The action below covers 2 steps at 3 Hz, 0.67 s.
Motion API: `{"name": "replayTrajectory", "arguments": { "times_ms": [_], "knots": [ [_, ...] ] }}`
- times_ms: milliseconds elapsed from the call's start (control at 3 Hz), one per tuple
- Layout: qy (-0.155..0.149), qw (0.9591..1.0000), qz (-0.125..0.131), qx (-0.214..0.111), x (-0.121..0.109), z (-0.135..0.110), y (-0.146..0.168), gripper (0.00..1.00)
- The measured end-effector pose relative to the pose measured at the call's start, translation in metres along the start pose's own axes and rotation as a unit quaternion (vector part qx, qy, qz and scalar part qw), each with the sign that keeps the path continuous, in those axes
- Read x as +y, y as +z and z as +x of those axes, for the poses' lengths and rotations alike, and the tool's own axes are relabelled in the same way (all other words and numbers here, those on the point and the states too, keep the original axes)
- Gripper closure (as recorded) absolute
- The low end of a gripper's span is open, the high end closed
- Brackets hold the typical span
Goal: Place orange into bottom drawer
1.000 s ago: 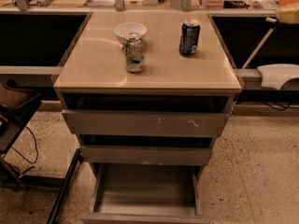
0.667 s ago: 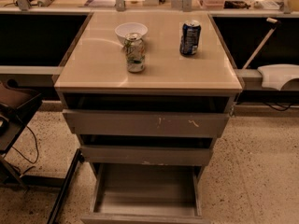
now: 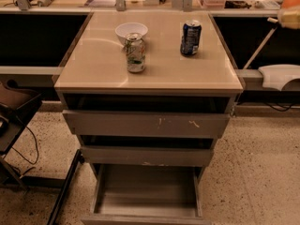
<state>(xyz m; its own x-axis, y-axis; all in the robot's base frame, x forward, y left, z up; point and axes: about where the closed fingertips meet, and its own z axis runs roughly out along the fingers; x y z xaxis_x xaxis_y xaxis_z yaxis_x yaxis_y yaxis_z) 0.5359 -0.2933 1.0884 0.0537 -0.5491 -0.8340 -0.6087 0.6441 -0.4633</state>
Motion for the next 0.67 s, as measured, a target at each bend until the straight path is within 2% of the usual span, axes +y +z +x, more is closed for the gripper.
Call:
{"name": "replayTrajectory", "arguments": {
  "times_ms": [333, 667],
  "knots": [
    [0.007, 0.9997, -0.005, -0.021, 0.06, -0.029, -0.014, 1.0],
    [0.018, 0.9994, 0.001, -0.029, 0.116, -0.041, -0.018, 1.0]
  ]
}}
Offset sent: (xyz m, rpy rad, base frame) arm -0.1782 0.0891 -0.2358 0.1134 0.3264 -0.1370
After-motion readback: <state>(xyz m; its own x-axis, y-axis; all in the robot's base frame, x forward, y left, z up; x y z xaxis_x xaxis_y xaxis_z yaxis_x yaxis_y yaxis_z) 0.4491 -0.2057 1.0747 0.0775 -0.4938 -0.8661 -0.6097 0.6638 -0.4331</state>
